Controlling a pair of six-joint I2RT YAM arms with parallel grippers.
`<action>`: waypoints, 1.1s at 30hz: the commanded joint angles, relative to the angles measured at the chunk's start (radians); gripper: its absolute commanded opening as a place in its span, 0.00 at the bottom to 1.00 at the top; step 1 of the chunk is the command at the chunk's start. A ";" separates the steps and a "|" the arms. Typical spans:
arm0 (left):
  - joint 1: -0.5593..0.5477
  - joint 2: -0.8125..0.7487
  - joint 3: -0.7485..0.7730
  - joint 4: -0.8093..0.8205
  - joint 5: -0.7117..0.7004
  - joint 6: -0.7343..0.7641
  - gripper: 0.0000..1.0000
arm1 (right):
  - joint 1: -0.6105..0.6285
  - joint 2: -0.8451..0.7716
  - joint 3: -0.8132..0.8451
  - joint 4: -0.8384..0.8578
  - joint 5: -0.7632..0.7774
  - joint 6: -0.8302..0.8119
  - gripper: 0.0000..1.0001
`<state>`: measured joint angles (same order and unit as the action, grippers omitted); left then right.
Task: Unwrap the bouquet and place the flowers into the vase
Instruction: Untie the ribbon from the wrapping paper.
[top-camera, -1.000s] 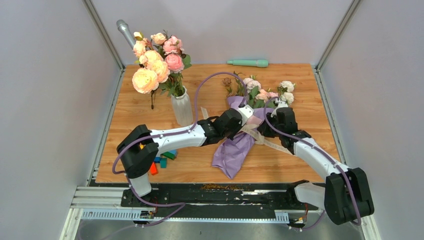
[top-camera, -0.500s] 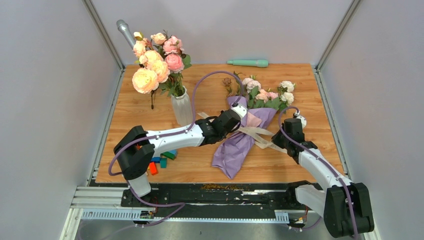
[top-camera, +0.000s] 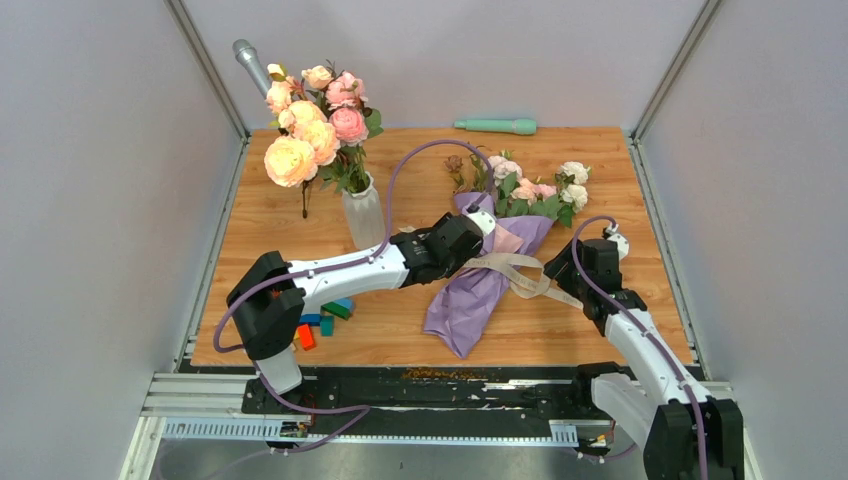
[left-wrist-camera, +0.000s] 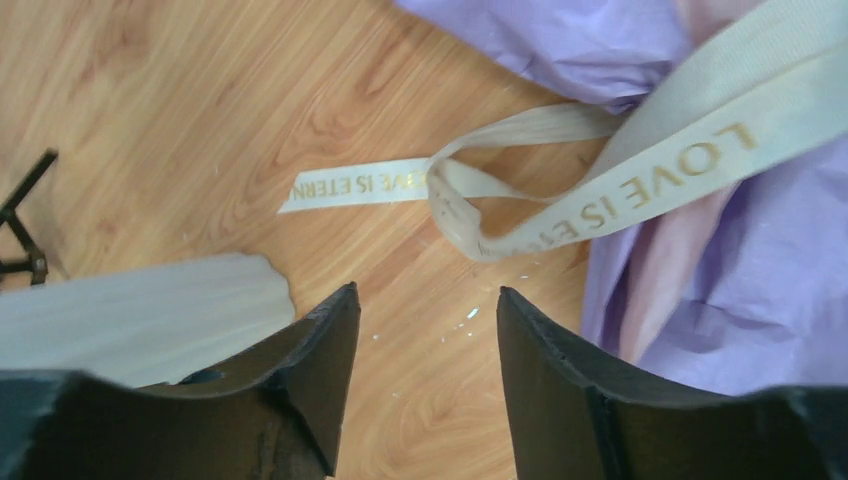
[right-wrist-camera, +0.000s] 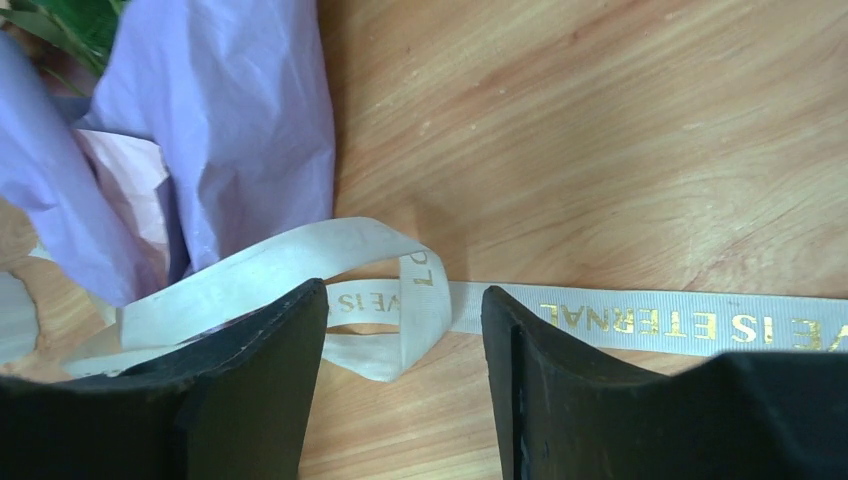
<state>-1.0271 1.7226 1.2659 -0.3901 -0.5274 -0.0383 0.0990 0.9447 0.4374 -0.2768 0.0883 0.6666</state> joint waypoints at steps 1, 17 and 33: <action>-0.009 -0.079 0.079 0.004 0.168 0.090 0.67 | -0.005 -0.083 -0.001 -0.002 0.002 -0.056 0.62; -0.056 0.149 0.261 0.091 0.520 0.217 0.72 | -0.006 -0.136 0.010 0.060 -0.212 -0.237 0.76; -0.054 0.266 0.323 0.049 0.484 0.241 0.60 | -0.006 -0.099 -0.002 0.106 -0.256 -0.232 0.74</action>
<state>-1.0809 1.9579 1.5360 -0.3325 -0.0280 0.1669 0.0967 0.8379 0.4347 -0.2245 -0.1471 0.4431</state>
